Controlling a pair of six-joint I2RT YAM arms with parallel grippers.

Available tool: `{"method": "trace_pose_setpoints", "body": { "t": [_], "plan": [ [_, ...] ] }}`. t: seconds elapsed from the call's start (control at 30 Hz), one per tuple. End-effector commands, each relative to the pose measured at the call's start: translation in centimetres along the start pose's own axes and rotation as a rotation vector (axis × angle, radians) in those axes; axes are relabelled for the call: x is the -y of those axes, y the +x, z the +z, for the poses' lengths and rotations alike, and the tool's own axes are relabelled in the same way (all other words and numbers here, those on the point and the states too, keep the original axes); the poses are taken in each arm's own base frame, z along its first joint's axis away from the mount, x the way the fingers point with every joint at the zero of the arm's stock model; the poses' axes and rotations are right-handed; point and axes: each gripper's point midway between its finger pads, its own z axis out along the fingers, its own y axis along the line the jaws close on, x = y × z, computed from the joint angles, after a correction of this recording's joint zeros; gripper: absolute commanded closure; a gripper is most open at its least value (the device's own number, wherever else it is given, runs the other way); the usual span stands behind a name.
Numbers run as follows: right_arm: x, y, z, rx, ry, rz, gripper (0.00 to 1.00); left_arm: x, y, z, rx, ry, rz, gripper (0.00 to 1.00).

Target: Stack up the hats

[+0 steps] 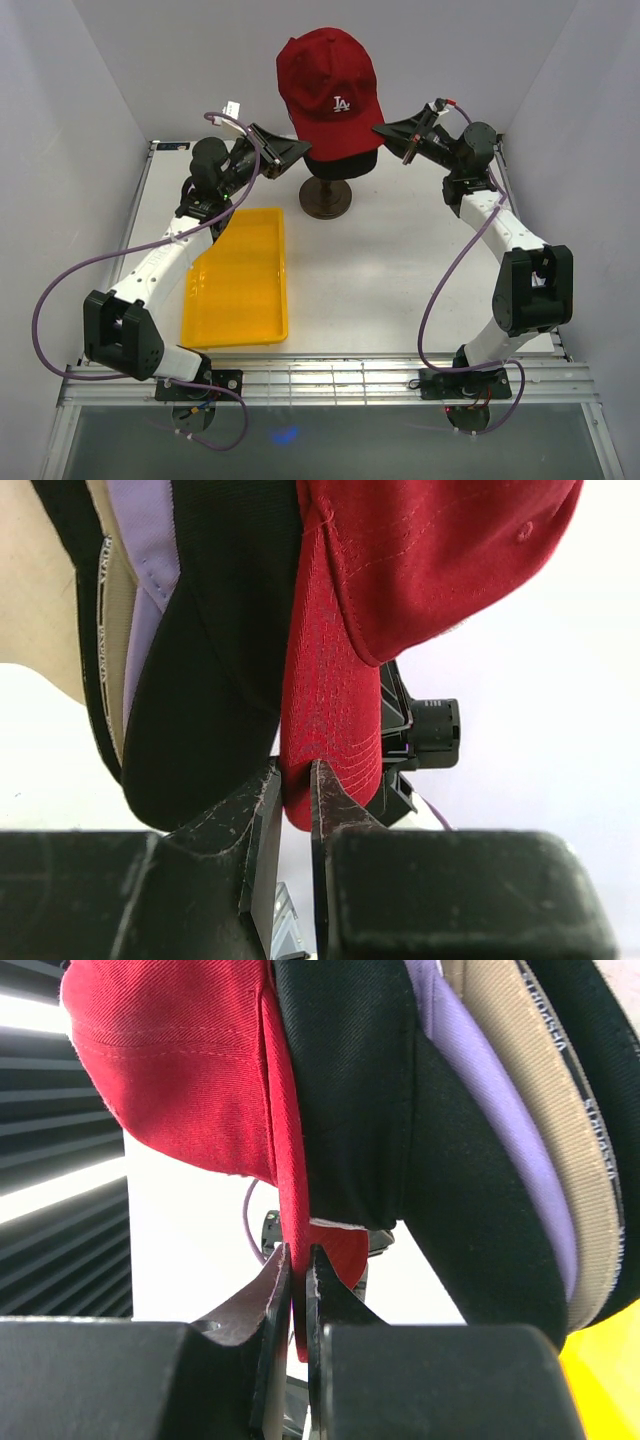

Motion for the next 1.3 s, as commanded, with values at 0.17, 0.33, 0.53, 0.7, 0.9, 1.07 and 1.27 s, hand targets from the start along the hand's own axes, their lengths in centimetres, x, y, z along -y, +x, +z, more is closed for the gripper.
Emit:
{"method": "trace_pose_setpoints", "body": {
  "t": [0.17, 0.33, 0.53, 0.7, 0.9, 1.07, 1.27],
  "plan": [
    [6.5, 1.2, -0.6, -0.064, 0.153, 0.064, 0.92, -1.2, 0.8, -1.0, 0.000, -0.095, -0.038, 1.00],
    [8.0, 1.0, -1.0, -0.056, 0.177, 0.080, 0.92, -2.3, 0.7, -0.9, 0.003, -0.130, -0.056, 1.00],
    [9.3, 0.6, -1.4, -0.042, 0.204, 0.090, 0.92, -2.9, 0.6, -0.7, 0.000, -0.150, -0.064, 1.00],
    [10.1, 0.4, -1.6, -0.036, 0.226, 0.091, 0.92, -3.2, 0.6, -0.7, -0.002, -0.167, -0.062, 1.00],
    [10.0, -0.1, -1.7, -0.023, 0.251, 0.061, 0.89, -3.0, 0.4, -0.7, -0.004, -0.166, -0.048, 1.00],
    [9.5, -0.6, -1.6, -0.011, 0.257, 0.049, 0.78, -2.4, 0.2, -0.6, -0.012, -0.167, -0.021, 1.00],
    [9.2, -0.9, -1.6, 0.004, 0.272, 0.033, 0.71, -1.7, -0.1, -0.6, -0.011, -0.163, -0.005, 0.98]
  ]
}}
